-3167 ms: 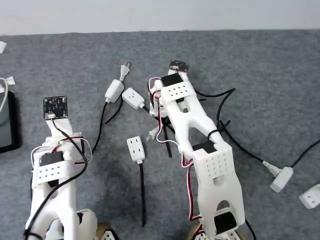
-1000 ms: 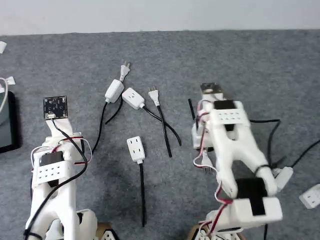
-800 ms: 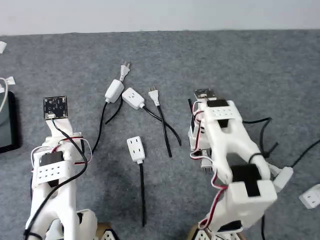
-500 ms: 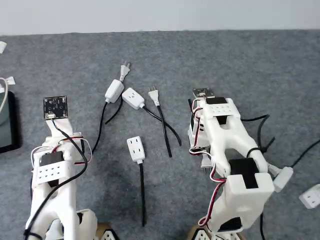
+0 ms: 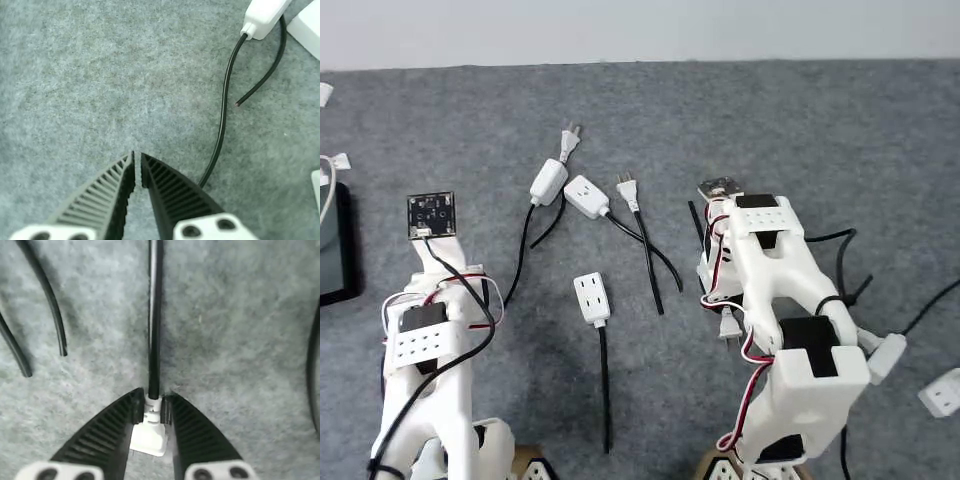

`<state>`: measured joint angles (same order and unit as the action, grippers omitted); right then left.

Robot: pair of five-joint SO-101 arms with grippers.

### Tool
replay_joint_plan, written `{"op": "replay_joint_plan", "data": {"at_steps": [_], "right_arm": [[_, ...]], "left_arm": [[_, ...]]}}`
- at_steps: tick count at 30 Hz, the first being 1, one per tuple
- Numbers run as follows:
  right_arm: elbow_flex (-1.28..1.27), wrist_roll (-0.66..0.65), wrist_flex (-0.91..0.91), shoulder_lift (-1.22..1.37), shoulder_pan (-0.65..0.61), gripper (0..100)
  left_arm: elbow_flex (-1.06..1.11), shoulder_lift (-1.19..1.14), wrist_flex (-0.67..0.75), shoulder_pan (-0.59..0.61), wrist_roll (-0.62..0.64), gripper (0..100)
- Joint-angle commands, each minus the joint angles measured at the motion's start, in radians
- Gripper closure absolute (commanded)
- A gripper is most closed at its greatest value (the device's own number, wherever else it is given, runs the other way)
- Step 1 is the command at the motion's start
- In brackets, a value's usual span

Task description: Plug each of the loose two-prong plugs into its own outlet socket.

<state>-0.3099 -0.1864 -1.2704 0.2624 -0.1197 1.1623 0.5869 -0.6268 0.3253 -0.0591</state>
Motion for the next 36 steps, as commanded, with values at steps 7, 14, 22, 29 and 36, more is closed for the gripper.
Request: {"op": "replay_joint_plan", "data": {"at_steps": [7, 14, 22, 29, 36], "right_arm": [[0.052, -0.021, -0.05, -0.005, -0.012, 86.8], [0.052, -0.021, -0.074, -0.015, -0.015, 91.5], [0.051, -0.018, -0.07, -0.015, -0.015, 91.4], [0.051, 0.0, -0.051, -0.007, -0.01, 92.1], [0.051, 0.048, -0.047, -0.015, 0.007, 99.1]], "left_arm": [[-0.036, 0.017, 0.029, -0.009, -0.023, 98], [-0.036, 0.017, 0.029, -0.009, -0.025, 98], [-0.036, 0.017, 0.029, -0.009, -0.026, 98], [-0.036, 0.017, 0.029, -0.009, -0.026, 98], [-0.036, 0.017, 0.028, -0.009, -0.026, 98]]}}
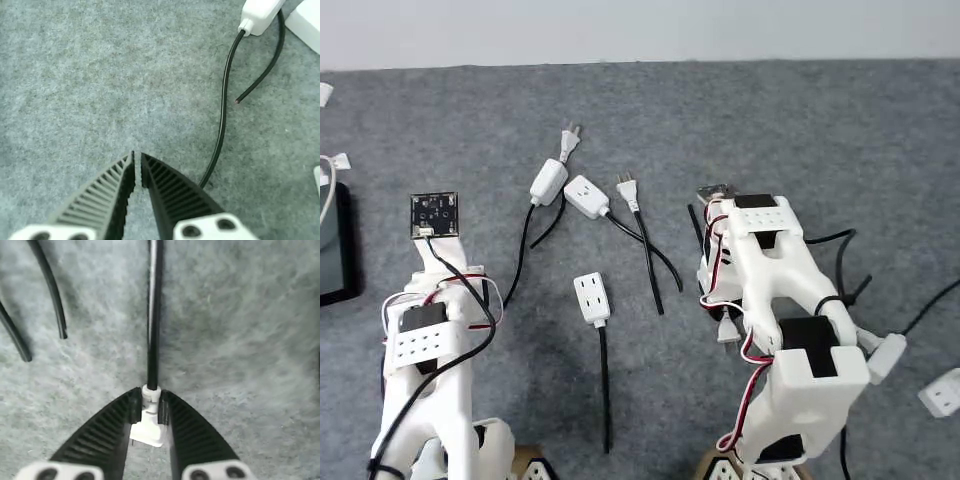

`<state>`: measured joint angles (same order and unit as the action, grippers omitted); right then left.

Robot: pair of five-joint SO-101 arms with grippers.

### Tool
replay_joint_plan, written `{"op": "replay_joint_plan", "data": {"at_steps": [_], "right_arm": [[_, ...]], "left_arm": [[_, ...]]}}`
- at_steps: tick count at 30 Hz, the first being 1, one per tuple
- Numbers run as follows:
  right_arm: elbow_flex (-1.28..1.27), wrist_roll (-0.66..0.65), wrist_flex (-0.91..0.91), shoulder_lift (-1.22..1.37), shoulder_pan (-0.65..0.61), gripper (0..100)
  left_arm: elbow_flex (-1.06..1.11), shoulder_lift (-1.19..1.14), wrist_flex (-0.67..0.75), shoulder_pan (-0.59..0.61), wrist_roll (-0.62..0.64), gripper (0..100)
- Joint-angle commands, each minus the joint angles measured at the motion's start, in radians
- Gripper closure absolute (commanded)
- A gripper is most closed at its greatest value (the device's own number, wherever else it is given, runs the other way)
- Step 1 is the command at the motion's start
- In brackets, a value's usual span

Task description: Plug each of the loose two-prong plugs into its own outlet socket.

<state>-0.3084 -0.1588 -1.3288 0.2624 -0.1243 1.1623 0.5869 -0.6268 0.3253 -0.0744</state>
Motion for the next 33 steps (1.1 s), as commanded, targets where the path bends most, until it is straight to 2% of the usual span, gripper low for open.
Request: {"op": "replay_joint_plan", "data": {"at_steps": [1, 6, 10, 16, 20, 22, 24, 27, 30, 33], "right_arm": [[0.049, 0.026, 0.012, -0.016, 0.016, 99.0], [0.051, 0.031, 0.008, -0.036, 0.012, 99.0], [0.054, 0.038, -0.044, -0.147, -0.021, 99.1], [0.055, 0.08, -0.128, -0.426, -0.151, 99.1], [0.055, 0.08, -0.139, -0.595, -0.272, 99.1], [0.058, 0.081, -0.114, -0.656, -0.334, 99.1], [0.061, 0.081, -0.084, -0.699, -0.4, 99.1], [0.06, 0.081, -0.024, -0.736, -0.513, 99.1], [0.054, 0.091, 0.016, -0.736, -0.616, 99.1], [0.017, 0.135, 0.061, -0.736, -0.685, 99.1]], "left_arm": [[-0.036, 0.017, 0.028, -0.009, -0.011, 98], [-0.036, 0.017, 0.028, -0.009, -0.011, 98], [-0.036, 0.017, 0.029, -0.009, -0.006, 98], [-0.045, -0.025, 0.028, -0.031, -0.005, 98], [-0.145, -0.207, 0.018, -0.04, -0.009, 98], [-0.231, -0.311, -0.044, -0.043, -0.015, 98], [-0.318, -0.39, -0.13, -0.037, -0.077, 98], [-0.381, -0.436, -0.233, -0.043, -0.233, 98], [-0.378, -0.428, -0.253, -0.049, -0.269, 98], [-0.315, -0.384, -0.253, -0.106, -0.354, 98]]}}
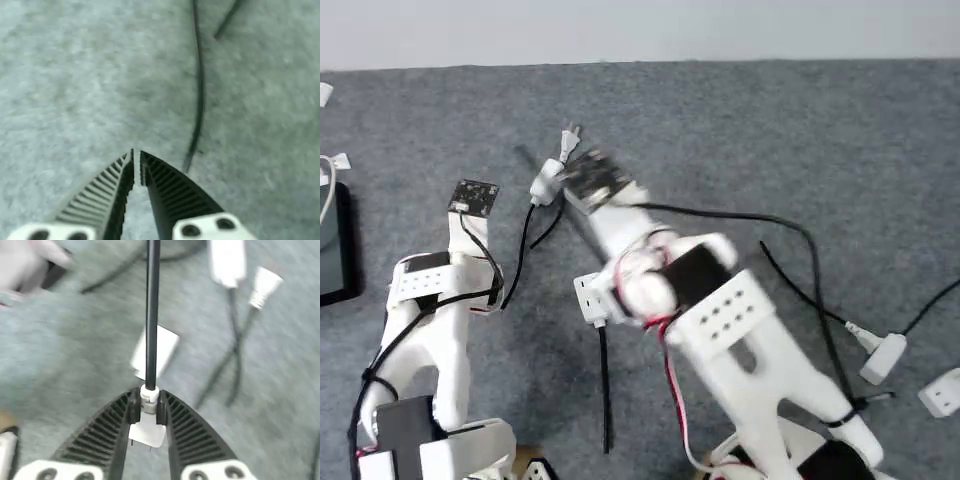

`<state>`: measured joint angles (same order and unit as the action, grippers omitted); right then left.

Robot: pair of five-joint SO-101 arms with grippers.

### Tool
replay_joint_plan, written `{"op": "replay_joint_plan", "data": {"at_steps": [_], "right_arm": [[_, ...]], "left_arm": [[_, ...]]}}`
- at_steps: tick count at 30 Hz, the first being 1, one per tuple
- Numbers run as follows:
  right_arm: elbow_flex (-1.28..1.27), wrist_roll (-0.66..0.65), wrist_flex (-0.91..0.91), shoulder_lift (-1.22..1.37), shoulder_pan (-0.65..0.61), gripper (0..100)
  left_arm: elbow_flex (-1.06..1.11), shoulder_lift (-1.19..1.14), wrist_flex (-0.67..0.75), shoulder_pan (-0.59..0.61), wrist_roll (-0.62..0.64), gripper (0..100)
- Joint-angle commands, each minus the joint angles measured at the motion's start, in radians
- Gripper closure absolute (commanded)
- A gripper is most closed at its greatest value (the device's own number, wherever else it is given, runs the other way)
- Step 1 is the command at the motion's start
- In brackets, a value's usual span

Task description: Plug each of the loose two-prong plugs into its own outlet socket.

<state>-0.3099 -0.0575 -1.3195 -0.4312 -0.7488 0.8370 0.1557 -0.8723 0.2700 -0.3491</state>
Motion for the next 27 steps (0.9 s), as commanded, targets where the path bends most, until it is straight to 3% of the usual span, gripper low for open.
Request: {"op": "replay_joint_plan", "data": {"at_steps": [1, 11, 17, 22, 27], "right_arm": [[0.002, 0.038, 0.065, -0.036, -0.077, 99.1], [-0.106, 0.068, 0.171, -0.036, -0.134, 99.1], [-0.107, 0.068, 0.174, -0.035, -0.131, 99.1], [-0.115, 0.081, 0.197, -0.033, -0.12, 99.1], [-0.253, 0.193, 0.418, -0.035, -0.01, 99.1]], "left_arm": [[0.039, 0.075, -0.005, -0.071, -0.114, 98], [0.374, 0.477, 0.091, -0.164, -0.245, 98], [0.417, 0.534, 0.13, -0.167, -0.247, 98], [0.426, 0.537, 0.164, -0.172, -0.163, 98], [0.443, 0.539, 0.247, -0.166, -0.057, 98]]}}
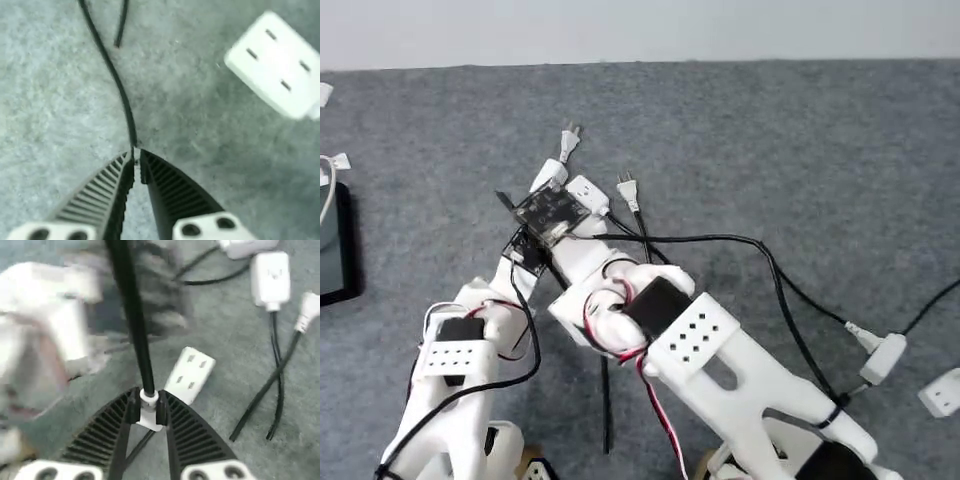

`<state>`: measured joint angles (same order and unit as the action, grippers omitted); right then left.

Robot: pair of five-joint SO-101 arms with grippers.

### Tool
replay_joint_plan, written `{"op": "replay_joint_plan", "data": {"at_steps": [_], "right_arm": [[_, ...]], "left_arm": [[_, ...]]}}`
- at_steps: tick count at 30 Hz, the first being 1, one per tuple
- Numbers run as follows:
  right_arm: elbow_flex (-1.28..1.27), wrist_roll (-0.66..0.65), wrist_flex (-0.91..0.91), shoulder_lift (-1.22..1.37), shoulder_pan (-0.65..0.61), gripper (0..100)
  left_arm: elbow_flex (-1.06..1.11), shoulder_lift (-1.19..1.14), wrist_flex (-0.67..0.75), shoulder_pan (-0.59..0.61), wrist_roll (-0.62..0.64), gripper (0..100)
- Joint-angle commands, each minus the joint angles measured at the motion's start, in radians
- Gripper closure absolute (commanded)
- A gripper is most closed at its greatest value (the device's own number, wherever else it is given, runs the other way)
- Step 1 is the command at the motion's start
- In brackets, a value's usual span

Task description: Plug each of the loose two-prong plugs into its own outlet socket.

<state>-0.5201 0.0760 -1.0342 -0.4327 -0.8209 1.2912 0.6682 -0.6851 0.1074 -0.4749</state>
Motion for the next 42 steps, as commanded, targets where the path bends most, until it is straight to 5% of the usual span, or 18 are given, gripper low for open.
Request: {"op": "replay_joint_plan", "data": {"at_steps": [1, 7, 17, 42], "right_arm": [[-0.074, 0.077, 0.189, -0.033, 0.076, 99.1], [-0.176, 0.064, 0.387, -0.033, 0.101, 99.1], [-0.305, 0.025, 0.596, -0.033, 0.102, 99.1], [-0.284, -0.11, 0.668, 0.119, 0.136, 99.1]], "left_arm": [[-0.008, 0.026, 0.078, -0.002, 0.107, 98], [0.004, 0.028, 0.204, 0.074, 0.347, 98], [0.004, 0.028, 0.204, 0.077, 0.339, 98], [0.004, 0.028, 0.204, 0.078, 0.339, 98]]}}
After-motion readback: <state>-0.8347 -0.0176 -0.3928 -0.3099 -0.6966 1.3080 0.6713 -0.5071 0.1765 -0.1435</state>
